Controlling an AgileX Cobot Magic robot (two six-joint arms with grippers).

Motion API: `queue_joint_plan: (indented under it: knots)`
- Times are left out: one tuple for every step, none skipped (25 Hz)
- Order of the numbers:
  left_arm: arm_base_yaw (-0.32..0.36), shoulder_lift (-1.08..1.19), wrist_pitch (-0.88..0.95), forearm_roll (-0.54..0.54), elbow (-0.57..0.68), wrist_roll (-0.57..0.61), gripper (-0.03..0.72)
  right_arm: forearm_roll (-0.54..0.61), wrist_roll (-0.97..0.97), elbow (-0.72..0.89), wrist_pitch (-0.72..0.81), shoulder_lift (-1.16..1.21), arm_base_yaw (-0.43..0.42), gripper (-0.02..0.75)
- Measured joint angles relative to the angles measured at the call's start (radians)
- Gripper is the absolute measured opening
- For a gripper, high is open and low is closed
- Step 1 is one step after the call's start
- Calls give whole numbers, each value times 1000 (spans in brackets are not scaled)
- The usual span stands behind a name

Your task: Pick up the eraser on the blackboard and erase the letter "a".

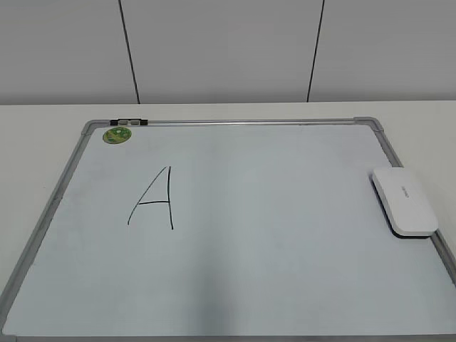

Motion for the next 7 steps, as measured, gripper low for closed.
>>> queue_joint_plan:
  knots:
    - [0,0,0,0,0,0,244,0,0,0,0,0,0,501]
    - [0,0,0,0,0,0,244,0,0,0,0,0,0,501]
    - [0,0,0,0,0,0,243,0,0,0,0,0,0,501]
    - [0,0,0,0,0,0,243,0,0,0,0,0,0,501]
    - [0,0,0,0,0,0,243,0,0,0,0,0,0,501]
    - [0,0,0,0,0,0,243,0,0,0,0,0,0,501]
    - [0,0,0,0,0,0,243,0,0,0,0,0,0,501]
